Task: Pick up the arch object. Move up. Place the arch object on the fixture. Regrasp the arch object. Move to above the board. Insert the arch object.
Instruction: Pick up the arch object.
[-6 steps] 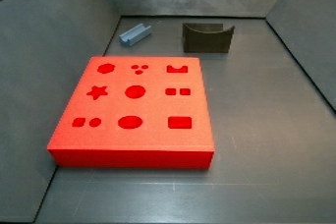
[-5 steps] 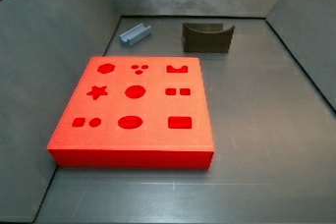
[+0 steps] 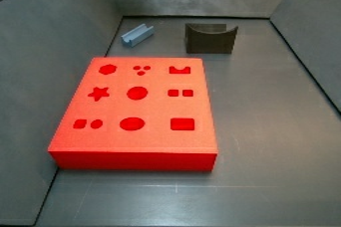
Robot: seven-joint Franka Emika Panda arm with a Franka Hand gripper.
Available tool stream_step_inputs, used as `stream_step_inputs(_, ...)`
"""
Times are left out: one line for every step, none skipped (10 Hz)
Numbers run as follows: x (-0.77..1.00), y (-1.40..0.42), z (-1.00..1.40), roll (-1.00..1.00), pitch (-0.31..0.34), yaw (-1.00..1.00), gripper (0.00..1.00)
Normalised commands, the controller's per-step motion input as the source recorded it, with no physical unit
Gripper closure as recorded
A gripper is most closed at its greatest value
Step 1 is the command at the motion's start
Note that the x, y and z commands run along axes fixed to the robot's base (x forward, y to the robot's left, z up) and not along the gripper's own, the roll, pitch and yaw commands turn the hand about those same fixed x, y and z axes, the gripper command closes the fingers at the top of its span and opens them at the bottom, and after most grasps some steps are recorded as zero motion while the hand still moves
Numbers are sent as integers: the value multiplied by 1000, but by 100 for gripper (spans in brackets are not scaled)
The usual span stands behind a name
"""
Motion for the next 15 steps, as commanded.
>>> stream_step_inputs(-560,269,-949,-41,19,-509,0)
stream_step_inputs(-520,94,-914,-47,3,-580,0)
stream_step_inputs(-389,-129,-977,0,-30,-583,0)
stream_step_inputs(0,-417,-989,-57,-77,-420,0)
stream_step_inputs(240,-357,-903,-76,-59,-329,0)
stream_step_inputs(300,-209,-951,-60,0,-357,0)
stream_step_inputs(100,9,-983,-53,0,-334,0)
stream_step_inputs(-37,266,-951,-107,11,-303,0)
stream_step_inputs(0,197,-803,-156,3,-234,0)
stream_step_inputs(-69,186,-677,-157,0,-203,0)
stream_step_inputs(-86,0,-569,-186,0,-160,0)
stream_step_inputs(0,0,-340,-241,-46,-117,0)
stream_step_inputs(0,0,-346,-226,-67,-114,0)
stream_step_inputs(0,0,-303,-234,-77,-49,0)
stream_step_inputs(0,20,-234,-224,-117,0,0)
